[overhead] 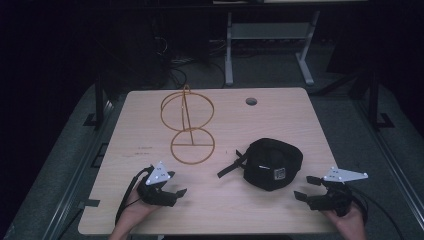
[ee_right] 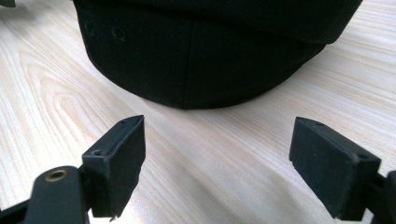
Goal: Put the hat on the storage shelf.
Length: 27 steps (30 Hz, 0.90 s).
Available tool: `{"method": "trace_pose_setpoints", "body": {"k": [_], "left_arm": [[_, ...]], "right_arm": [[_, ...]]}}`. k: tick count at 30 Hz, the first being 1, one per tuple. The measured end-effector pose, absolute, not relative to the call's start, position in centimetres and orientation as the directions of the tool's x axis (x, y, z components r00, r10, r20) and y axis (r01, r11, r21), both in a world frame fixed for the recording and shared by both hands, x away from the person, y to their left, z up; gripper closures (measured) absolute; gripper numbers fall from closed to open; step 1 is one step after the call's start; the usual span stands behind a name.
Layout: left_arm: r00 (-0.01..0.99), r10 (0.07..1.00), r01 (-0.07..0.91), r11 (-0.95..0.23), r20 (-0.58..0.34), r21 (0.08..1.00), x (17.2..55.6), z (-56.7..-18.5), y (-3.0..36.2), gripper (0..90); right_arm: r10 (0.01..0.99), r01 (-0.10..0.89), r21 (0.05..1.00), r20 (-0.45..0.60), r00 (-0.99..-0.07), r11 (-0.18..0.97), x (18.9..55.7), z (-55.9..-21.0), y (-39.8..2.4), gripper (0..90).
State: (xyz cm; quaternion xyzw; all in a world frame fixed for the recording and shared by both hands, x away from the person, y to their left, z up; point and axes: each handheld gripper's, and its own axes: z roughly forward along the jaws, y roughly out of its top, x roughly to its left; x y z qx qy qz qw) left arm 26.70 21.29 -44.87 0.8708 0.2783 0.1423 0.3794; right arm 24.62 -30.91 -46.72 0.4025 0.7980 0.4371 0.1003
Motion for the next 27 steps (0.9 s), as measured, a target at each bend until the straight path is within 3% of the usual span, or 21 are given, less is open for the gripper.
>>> {"method": "trace_pose_setpoints", "body": {"k": [27], "left_arm": [[0.876, 0.483, 0.301, -0.542, -0.002, 0.785, 26.9, -41.7, 16.8, 24.6]], "right_arm": [[0.730, 0.543, 0.794, 0.197, -0.654, 0.272, 24.4, -46.4, -30.8, 17.2]]}}
